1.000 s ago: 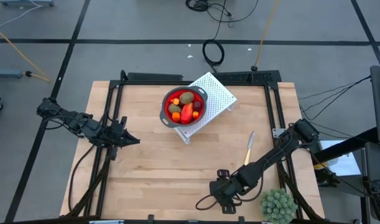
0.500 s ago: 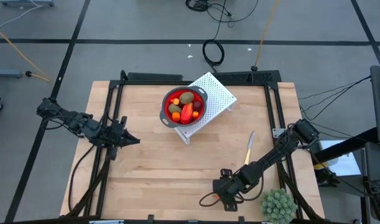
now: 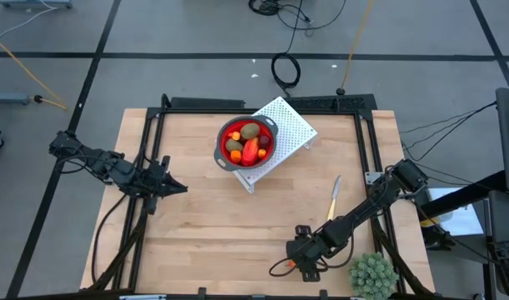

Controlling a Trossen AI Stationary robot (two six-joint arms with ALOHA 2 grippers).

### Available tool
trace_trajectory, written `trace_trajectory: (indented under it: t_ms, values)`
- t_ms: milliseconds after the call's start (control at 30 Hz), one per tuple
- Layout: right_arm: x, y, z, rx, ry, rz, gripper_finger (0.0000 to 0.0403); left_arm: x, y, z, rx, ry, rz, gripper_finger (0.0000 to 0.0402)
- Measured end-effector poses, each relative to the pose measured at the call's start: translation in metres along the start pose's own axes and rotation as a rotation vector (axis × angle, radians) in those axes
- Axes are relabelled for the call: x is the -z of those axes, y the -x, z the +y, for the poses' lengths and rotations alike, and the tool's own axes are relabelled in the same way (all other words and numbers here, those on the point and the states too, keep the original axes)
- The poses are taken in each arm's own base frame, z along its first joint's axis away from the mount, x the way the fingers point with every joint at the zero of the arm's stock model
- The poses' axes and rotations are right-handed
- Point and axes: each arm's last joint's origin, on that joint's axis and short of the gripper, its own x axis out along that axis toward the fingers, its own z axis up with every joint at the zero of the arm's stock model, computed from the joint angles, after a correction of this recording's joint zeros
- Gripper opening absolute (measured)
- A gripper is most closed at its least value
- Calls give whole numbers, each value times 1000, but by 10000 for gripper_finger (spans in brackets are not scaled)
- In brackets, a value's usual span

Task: Pick & Place Fruit
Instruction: Put the peach into the red strainer bowl on the shelf

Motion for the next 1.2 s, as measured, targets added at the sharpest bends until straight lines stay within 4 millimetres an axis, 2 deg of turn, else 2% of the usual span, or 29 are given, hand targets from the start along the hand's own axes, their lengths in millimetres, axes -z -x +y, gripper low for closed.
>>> trace_trajectory:
  t_ms: [300,633,833,1033,1200]
  values:
    - [-2,0,-3,33,40,-23,242,0,0,0,0,3,0,2]
    - [-4,0,-7,49,119,-27,240,0,0,0,0,3,-1,17]
    - [-7,0,-11,54,137,-29,204,0,0,0,0,15,-1,2]
    - [-9,0,-14,56,145,-30,168,0,0,0,0,15,-1,17]
    - [-13,0,-16,49,134,-46,144,0,0,0,0,16,-1,15]
